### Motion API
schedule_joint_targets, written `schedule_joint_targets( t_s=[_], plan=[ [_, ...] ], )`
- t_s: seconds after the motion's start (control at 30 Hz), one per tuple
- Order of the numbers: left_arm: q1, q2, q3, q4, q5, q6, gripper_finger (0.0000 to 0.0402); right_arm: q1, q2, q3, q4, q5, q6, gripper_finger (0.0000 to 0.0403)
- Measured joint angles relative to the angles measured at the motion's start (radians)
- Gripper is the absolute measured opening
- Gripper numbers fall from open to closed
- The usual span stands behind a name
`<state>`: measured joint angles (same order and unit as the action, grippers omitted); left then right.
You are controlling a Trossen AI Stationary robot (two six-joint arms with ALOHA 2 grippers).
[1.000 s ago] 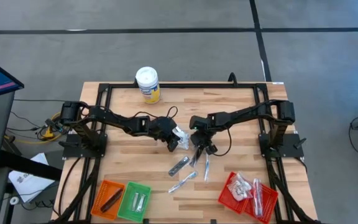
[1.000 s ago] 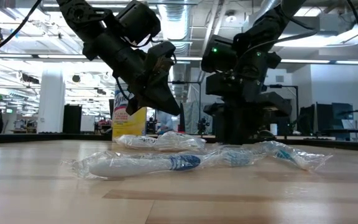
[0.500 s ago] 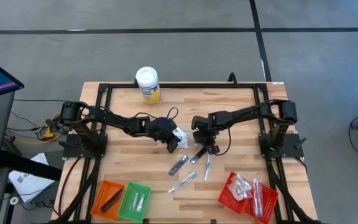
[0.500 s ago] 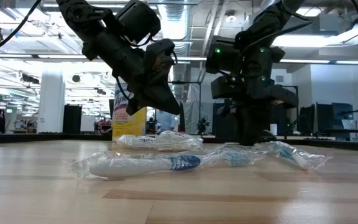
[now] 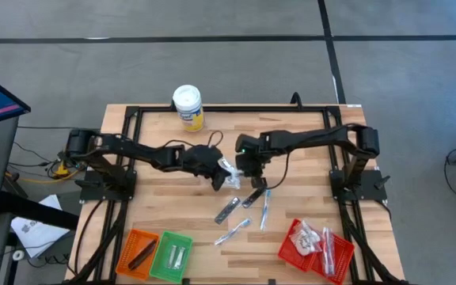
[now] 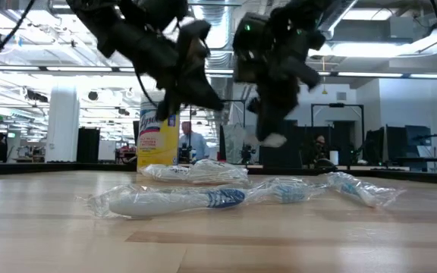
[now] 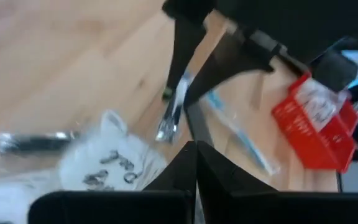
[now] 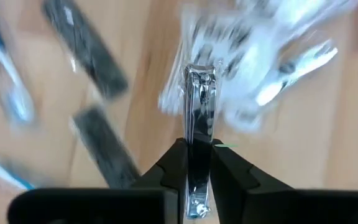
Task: Pick & Place Travel size toiletries
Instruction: Put the nail cutter into the green basket
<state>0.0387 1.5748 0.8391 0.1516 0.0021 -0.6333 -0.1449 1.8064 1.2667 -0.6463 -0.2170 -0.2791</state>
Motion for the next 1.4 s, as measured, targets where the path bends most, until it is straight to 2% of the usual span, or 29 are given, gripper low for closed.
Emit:
schedule_joint_targets(
  t_s=[0.2, 0.37, 0.53, 0.87, 1.1, 1.3, 1.4],
  plan=[
    [0.023, -0.170, 0.000, -0.014, -0.104, 0.064, 0.0001, -0.051, -0.025, 0.085, -0.009, -0.042, 0.038, 0.0040],
    [0.050, -0.314, 0.000, -0.025, -0.170, 0.127, 0.0001, -0.105, -0.084, 0.101, 0.005, -0.091, 0.062, 0.0034],
    [0.070, -0.413, 0.000, -0.069, -0.235, 0.163, 0.0001, -0.153, -0.148, 0.101, 0.019, -0.096, 0.058, 0.0043],
    [0.088, -0.405, -0.003, -0.093, -0.264, 0.134, 0.0001, -0.186, -0.166, 0.101, 0.021, -0.012, -0.041, 0.0039],
    [0.088, -0.366, -0.002, -0.084, -0.256, 0.108, 0.0001, -0.203, -0.166, 0.101, 0.055, 0.121, -0.109, 0.0038],
    [0.078, -0.355, -0.002, -0.085, -0.256, 0.102, 0.0001, -0.300, -0.165, 0.101, 0.134, 0.146, 0.003, 0.0039],
    [0.079, -0.355, -0.002, -0.085, -0.256, 0.102, 0.0001, -0.339, -0.165, 0.101, 0.165, 0.082, 0.102, 0.0039]
  ],
)
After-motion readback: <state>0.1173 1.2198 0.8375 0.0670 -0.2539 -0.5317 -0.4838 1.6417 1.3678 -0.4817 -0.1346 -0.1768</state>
